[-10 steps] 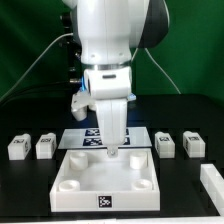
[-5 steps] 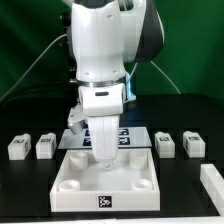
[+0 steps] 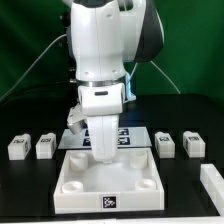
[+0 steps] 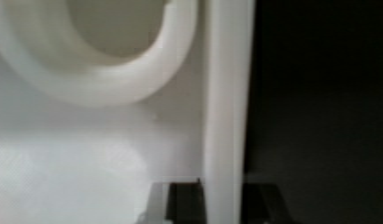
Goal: Assemble one leg
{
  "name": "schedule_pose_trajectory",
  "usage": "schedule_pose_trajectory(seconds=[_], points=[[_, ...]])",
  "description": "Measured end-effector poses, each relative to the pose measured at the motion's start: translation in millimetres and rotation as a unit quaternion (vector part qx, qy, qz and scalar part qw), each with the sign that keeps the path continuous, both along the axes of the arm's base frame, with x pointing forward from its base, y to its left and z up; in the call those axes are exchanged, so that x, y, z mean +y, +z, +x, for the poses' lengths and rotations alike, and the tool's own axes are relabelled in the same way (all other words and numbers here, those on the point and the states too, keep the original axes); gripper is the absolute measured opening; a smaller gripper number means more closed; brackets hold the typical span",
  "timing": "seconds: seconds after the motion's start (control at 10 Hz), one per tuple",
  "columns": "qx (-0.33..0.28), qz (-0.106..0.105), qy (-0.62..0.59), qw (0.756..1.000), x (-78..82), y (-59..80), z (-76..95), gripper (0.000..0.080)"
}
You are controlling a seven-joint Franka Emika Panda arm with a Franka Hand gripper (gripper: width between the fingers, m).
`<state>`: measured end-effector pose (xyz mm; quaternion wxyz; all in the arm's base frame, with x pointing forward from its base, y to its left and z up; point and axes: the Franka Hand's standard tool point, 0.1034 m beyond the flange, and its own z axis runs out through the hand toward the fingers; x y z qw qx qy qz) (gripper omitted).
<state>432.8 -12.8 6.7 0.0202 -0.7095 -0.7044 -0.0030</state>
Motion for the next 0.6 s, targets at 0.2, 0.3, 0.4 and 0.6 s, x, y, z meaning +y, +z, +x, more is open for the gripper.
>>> schedule_pose_trajectory(seconds=[0.2,0.3,0.4,0.6], points=[[0.000,0.000,0.000,1.000,-0.1,0.0,0.0,0.0053],[0.000,0.000,0.000,1.000,-0.1,0.0,0.1,0.0053],[0.000,0.000,0.000,1.000,-0.1,0.0,0.1,0.0053],[0.000,0.000,0.000,1.000,-0.1,0.0,0.1,0.0054]])
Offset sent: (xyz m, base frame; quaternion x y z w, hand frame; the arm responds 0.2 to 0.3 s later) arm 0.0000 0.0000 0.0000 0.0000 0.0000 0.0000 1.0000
